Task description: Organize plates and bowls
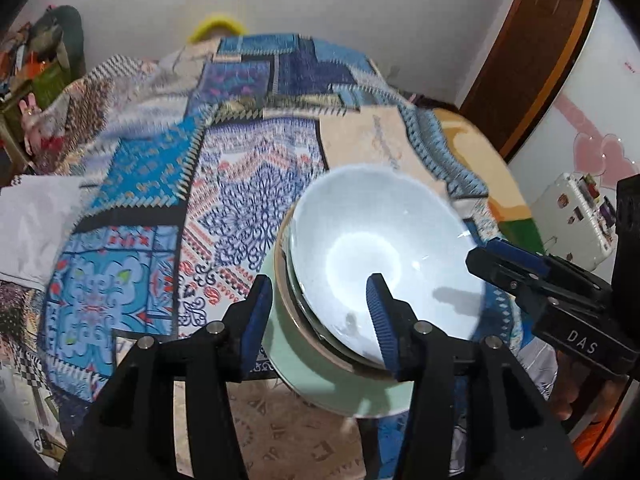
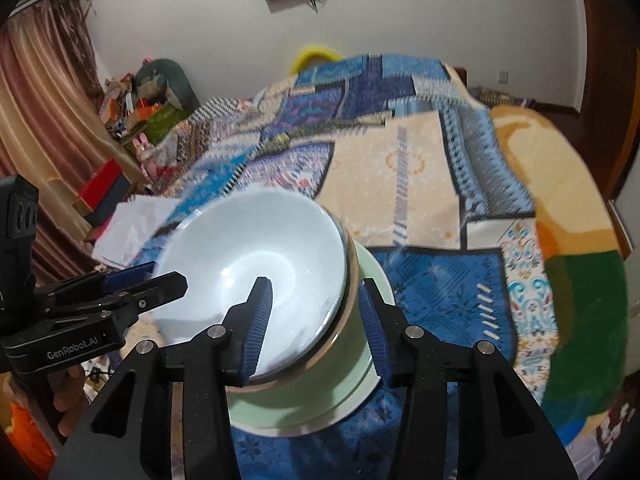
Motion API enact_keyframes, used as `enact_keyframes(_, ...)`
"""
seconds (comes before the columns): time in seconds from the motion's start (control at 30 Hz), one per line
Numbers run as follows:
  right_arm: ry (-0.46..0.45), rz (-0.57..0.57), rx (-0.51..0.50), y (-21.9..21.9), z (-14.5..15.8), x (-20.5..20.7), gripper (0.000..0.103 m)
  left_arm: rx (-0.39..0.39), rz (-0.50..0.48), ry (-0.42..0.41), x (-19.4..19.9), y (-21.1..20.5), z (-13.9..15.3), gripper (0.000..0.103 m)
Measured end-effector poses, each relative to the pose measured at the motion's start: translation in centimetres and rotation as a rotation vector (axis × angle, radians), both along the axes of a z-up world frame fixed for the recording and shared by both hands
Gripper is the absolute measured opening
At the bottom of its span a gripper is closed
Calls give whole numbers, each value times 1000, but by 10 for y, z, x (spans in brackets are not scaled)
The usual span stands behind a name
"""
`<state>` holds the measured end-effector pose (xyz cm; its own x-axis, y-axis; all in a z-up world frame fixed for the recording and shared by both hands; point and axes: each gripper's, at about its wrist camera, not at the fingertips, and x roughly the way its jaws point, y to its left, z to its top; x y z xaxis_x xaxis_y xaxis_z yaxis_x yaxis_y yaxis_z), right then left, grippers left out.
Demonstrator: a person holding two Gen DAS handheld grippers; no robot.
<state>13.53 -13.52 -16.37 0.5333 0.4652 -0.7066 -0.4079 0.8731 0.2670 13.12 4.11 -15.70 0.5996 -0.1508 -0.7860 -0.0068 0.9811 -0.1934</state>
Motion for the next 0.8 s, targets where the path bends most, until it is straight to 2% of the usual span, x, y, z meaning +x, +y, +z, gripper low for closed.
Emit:
enact_keyframes(0.17, -99, 8, 30, -5, 38, -23, 42, -8, 16, -132, -32, 3, 49, 51)
enact_keyframes(0.3, -204, 17, 57, -8, 70, -46, 51, 9, 23, -260, -61, -1, 88, 54)
enact_keyframes(0.47, -336, 32, 103, -12, 106, -76, 55, 29, 35, -413, -101, -5, 129, 59)
enact_keyframes(0.63, -427, 44, 141, -17, 128, -98, 57, 61, 56, -533, -134, -10, 154, 72)
enact_keyframes(0.8, -494, 41, 174, -20, 140, -114, 72, 68, 69, -600, -155, -11, 166, 88)
